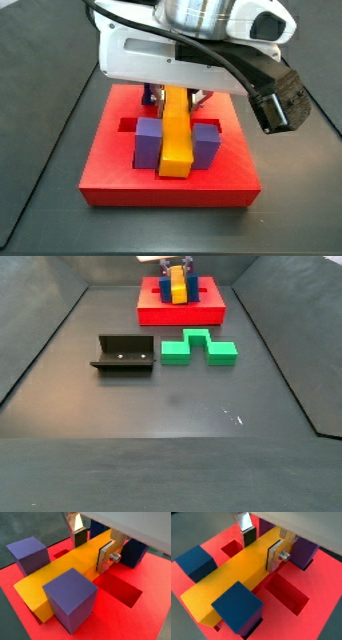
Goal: Pick up the yellow object. Move up. Move to above the board. Insert the yellow object.
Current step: Insert the yellow object.
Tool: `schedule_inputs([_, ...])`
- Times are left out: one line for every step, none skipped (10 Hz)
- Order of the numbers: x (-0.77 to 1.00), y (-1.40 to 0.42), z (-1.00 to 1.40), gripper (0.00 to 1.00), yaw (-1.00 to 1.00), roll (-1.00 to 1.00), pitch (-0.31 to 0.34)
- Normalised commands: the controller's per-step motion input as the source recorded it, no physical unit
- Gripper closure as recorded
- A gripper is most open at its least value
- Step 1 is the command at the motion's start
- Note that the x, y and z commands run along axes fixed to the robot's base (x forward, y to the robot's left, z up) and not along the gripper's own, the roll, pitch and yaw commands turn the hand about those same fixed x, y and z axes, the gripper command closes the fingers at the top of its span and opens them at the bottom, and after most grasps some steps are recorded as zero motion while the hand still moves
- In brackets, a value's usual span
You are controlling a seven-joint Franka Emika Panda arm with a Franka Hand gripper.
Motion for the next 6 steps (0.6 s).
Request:
schedule_inputs([0.00, 0.00, -0.29, 1.00, 0.00, -0.07, 0.000])
schedule_inputs([0.00, 0.00, -0.37, 1.00, 0.00, -0.03, 0.000])
schedule_inputs([0.00, 0.00, -0.33, 1.00, 0.00, 0.00, 0.003])
schedule_inputs([-0.01, 0.03, -0.10, 1.00, 0.00, 0.00, 0.026])
schedule_inputs([-0.20, 0.07, 0.00, 1.00, -0.09, 0.00, 0.046])
schedule_inputs([-0.22, 0.00, -0.05, 1.00, -0.13, 0.00, 0.046])
